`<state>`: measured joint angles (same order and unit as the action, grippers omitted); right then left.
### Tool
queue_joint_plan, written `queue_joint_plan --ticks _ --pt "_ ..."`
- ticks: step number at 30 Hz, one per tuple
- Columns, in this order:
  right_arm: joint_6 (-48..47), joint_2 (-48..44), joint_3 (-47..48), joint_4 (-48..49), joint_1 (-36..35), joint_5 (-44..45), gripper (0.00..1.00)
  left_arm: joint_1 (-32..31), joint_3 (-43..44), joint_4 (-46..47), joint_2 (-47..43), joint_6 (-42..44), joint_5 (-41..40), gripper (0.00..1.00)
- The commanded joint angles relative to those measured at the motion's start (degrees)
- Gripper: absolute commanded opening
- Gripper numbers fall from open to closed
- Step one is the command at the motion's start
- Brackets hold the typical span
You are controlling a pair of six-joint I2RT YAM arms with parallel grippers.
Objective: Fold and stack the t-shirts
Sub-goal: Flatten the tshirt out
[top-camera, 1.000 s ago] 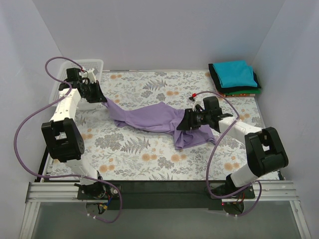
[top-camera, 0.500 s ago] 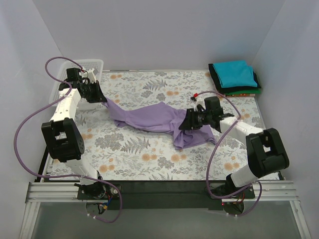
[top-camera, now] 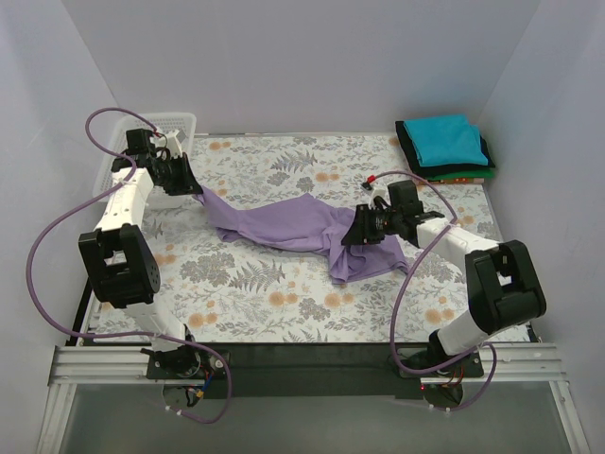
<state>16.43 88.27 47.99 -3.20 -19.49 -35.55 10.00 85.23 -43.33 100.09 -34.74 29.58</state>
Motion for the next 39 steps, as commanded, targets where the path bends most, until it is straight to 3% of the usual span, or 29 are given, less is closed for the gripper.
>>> queue_joint_plan --ticks 1,4,8,14,16,18,22,24,28,33,36,39 --pt "-1.0 -2.3 3.3 -0.2 0.9 -0.3 0.37 -0.1 1.6 0.0 -1.2 0.3 0.6 0.0" --pt "-1.2 -0.2 3.9 -0.8 0.9 -0.5 0.35 -0.1 2.0 0.2 -1.3 -0.2 1.1 0.0" --pt "-1.0 2.4 4.8 -0.8 0.9 -1.9 0.24 0.0 1.7 -0.1 -1.9 0.3 0.5 0.0" --pt "-0.6 4.9 6.2 -0.8 0.9 -3.1 0.23 -0.1 1.4 0.1 -1.5 0.3 0.5 0.0" --pt "-0.9 4.1 6.7 -1.5 1.0 -4.2 0.02 0.0 2.0 -0.1 -1.4 0.1 0.6 0.0" --pt "-5.0 0.5 10.3 -6.0 2.1 -5.1 0.01 0.1 4.7 -1.6 -1.8 0.6 0.5 0.0" --pt "-18.6 -7.3 21.9 -20.4 13.5 -9.5 0.01 2.9 14.9 -5.3 -1.8 1.5 2.4 0.0" --pt "-24.1 -8.1 32.2 -26.7 18.9 -11.9 0.01 4.3 23.2 -7.1 -1.4 2.2 3.1 0.0" --pt "-32.5 -8.7 41.4 -35.9 28.6 -13.0 0.01 4.3 29.1 -11.0 -2.4 4.0 3.5 0.0" --pt "-40.9 -16.0 48.3 -42.1 39.2 -8.9 0.01 5.1 21.8 -9.6 -16.8 5.5 1.4 0.0" --pt "-43.9 -23.6 47.6 -41.1 42.0 -3.8 0.01 5.7 15.0 -4.6 -29.1 4.6 -4.8 0.0" --pt "-42.7 -30.0 46.3 -34.0 42.6 2.3 0.01 5.7 15.3 -1.2 -36.6 3.5 -10.0 0.0"
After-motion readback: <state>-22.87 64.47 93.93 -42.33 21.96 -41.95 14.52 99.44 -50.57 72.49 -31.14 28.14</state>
